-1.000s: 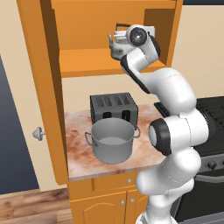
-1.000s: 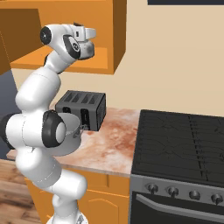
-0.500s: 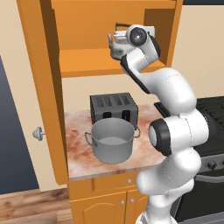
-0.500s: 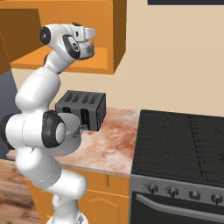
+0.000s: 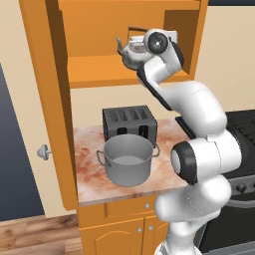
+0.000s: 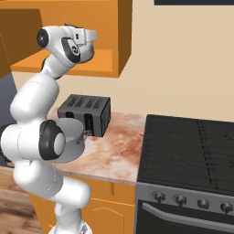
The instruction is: Pick the kettle from the cabinet and place it on a stove burner. Then pick the pot from the counter and place it on another stove burner. Finally, turn both burners on.
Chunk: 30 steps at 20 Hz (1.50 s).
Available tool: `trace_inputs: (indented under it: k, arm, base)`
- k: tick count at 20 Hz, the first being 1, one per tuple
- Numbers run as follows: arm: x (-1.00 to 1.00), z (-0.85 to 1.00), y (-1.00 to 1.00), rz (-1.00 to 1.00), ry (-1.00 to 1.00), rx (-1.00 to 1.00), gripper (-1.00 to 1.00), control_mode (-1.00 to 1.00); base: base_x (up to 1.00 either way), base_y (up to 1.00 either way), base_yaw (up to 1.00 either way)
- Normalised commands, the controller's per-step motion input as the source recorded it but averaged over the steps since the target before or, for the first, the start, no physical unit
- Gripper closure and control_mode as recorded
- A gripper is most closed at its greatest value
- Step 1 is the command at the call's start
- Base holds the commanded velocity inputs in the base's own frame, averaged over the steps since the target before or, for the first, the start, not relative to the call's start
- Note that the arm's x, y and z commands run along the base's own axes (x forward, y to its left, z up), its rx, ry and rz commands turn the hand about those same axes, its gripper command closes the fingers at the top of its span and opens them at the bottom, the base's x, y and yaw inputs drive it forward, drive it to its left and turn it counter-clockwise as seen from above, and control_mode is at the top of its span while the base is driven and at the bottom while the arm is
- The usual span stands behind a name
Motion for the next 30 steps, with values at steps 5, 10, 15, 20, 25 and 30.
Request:
trace_inputs:
  k: [5,10,15,20,25,30]
  arm:
    - [-0.36,0.0,0.0,-0.01,0.0,0.02,1.0,-1.0]
    - [-0.38,0.0,0.0,-0.02,0.0,0.02,1.0,-1.0]
    - [-0.41,0.0,0.02,-0.03,0.0,0.01,1.0,-1.0]
    - [-0.39,0.01,0.04,-0.04,0.0,0.03,1.0,-1.0]
    - [-0.38,0.06,0.03,-0.04,0.02,0.06,1.0,-1.0]
    - [-0.43,0.07,0.0,-0.02,0.02,0.05,1.0,-1.0]
  base:
    - [0.0,0.0,0.0]
    - [0.0,0.0,0.0]
    - [0.0,0.0,0.0]
    - [0.0,0.0,0.0]
    - [0.0,0.0,0.0]
    - [0.0,0.0,0.0]
